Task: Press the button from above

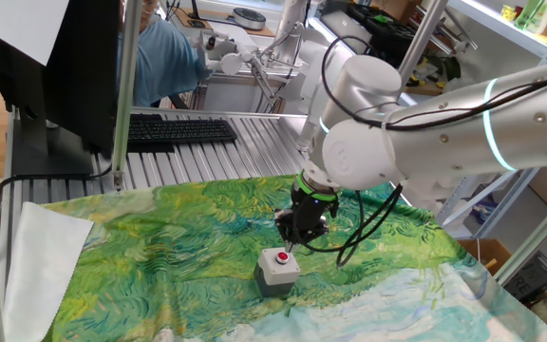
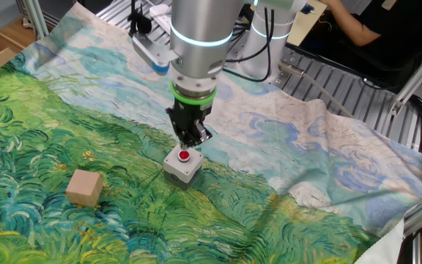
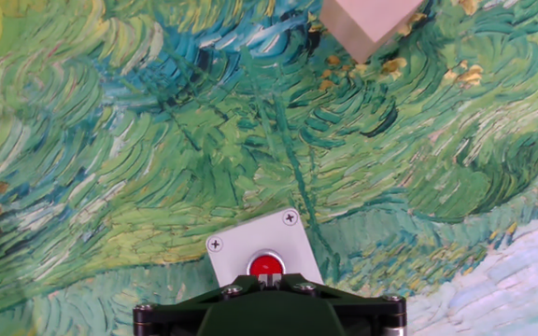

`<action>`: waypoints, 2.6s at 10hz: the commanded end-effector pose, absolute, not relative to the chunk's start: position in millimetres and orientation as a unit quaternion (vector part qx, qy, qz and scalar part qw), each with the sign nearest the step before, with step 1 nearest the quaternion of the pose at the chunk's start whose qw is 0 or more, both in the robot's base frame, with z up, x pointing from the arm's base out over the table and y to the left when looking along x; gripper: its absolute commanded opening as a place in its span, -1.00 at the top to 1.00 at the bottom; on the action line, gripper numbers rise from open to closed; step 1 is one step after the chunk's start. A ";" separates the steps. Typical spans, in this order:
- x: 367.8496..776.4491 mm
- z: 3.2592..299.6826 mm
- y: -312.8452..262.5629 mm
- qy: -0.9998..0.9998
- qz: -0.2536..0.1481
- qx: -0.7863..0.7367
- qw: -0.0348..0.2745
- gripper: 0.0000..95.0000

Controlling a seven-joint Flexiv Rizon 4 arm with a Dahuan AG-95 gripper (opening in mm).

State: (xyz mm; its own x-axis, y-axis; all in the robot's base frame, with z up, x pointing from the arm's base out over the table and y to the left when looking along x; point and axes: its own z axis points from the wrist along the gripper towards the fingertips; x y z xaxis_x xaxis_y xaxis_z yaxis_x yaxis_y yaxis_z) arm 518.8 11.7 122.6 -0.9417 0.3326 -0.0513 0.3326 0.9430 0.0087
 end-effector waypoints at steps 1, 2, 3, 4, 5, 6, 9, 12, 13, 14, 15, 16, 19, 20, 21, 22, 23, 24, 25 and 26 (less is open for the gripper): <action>516.9 121.9 12.3 0.986 0.000 0.167 0.026 1.00; 515.0 122.5 12.4 0.986 0.000 0.167 0.025 1.00; 512.5 123.3 12.4 0.986 0.000 0.165 0.025 1.00; 510.8 123.7 12.4 0.986 0.000 0.164 0.024 1.00; 509.2 124.1 12.4 0.986 0.000 0.163 0.024 1.00; 508.6 125.8 12.2 0.987 0.000 0.161 0.023 1.00; 506.1 136.7 10.0 0.988 -0.001 0.155 0.018 0.60; 503.8 141.7 8.8 0.988 -0.002 0.152 0.015 1.00; 503.2 141.4 8.9 0.988 -0.002 0.152 0.015 1.00; 502.4 141.1 9.0 0.988 -0.002 0.153 0.014 1.00; 502.3 141.0 9.1 0.988 -0.002 0.153 0.014 1.00; 502.2 141.0 9.1 0.988 -0.002 0.154 0.013 1.00; 502.2 141.0 9.1 0.988 -0.003 0.156 0.012 1.00; 502.2 141.0 9.1 0.988 -0.003 0.156 0.012 1.00; 502.2 141.0 9.1 0.988 -0.002 0.157 0.012 1.00; 502.2 141.0 9.1 0.987 -0.002 0.159 0.012 1.00; 502.2 141.0 9.1 0.984 -0.002 0.178 0.013 1.00; 502.2 141.0 9.1 0.984 -0.002 0.179 0.014 1.00; 502.2 141.0 9.1 0.984 -0.002 0.180 0.015 1.00; 502.2 141.0 9.1 0.983 -0.002 0.185 0.015 1.00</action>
State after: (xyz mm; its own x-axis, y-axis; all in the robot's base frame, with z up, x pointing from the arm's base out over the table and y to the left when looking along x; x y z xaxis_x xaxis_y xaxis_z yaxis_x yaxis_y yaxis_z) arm 502.0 8.9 140.7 -0.9302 0.3656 -0.0314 0.3657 0.9307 0.0025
